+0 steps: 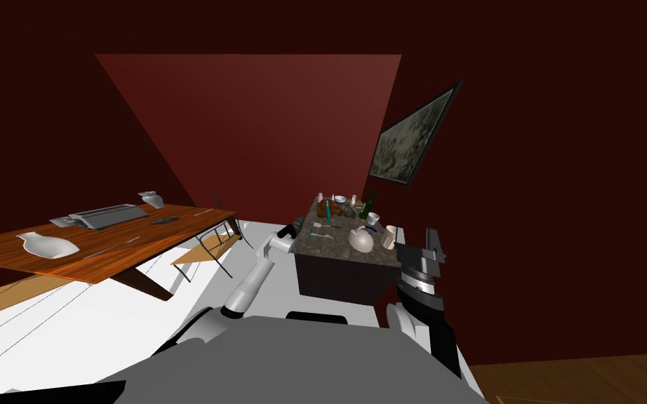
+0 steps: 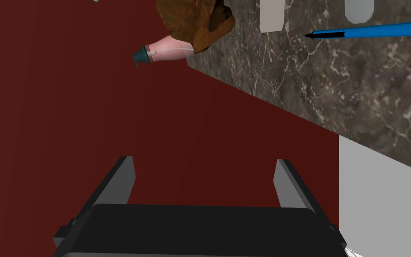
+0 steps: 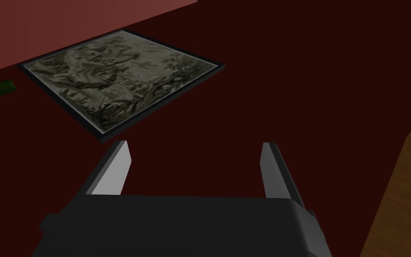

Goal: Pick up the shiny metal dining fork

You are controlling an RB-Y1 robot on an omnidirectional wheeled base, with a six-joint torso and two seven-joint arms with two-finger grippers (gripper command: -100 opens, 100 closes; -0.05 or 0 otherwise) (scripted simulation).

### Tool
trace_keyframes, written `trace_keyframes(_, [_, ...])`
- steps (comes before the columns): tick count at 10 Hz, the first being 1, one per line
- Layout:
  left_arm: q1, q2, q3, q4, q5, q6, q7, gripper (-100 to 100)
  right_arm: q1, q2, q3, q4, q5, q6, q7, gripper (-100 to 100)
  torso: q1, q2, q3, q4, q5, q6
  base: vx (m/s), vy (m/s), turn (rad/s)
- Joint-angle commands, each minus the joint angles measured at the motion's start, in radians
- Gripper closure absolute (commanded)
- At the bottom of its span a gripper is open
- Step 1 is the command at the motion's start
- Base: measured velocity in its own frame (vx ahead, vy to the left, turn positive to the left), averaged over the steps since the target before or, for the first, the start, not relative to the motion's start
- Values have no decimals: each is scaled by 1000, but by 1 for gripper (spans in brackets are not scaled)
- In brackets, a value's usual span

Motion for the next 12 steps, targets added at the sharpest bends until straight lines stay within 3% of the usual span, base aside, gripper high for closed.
trace_keyframes(1, [-21, -3, 0, 20, -1, 50, 4, -100, 0, 0, 0, 0, 0, 0, 0, 0, 0, 0, 0, 0, 0, 0, 17, -43, 14])
trace_keyframes(2, [-21, -3, 0, 20, -1, 62, 4, -100, 0, 0, 0, 0, 0, 0, 0, 0, 0, 1, 0, 0, 0, 0, -1, -18, -1])
trace_keyframes(5, [-88, -10, 1, 81, -2, 159, 19, -100, 0, 0, 0, 0, 0, 0, 0, 0, 1, 1, 1, 0, 0, 0, 12, -39, 18])
trace_keyframes(7, [-88, -10, 1, 81, -2, 199, 19, -100, 0, 0, 0, 0, 0, 0, 0, 0, 1, 0, 0, 0, 0, 0, 20, -31, 3])
trace_keyframes(8, [-118, -14, 4, 110, -3, 233, 27, -100, 0, 0, 0, 0, 0, 0, 0, 0, 2, 1, 0, 0, 0, 0, 19, -39, 14])
trace_keyframes(10, [-118, -14, 4, 110, -3, 267, 27, -100, 0, 0, 0, 0, 0, 0, 0, 0, 1, 1, 0, 0, 0, 0, 12, -31, 6])
trace_keyframes(11, [-146, -19, 7, 137, -5, 307, 36, -100, 0, 0, 0, 0, 0, 0, 0, 0, 2, 1, 1, 0, 0, 0, 17, -38, 10])
trace_keyframes(12, [-146, -19, 7, 137, -5, 333, 36, -100, 0, 0, 0, 0, 0, 0, 0, 0, 1, 1, 0, 0, 0, 0, 23, -39, 8])
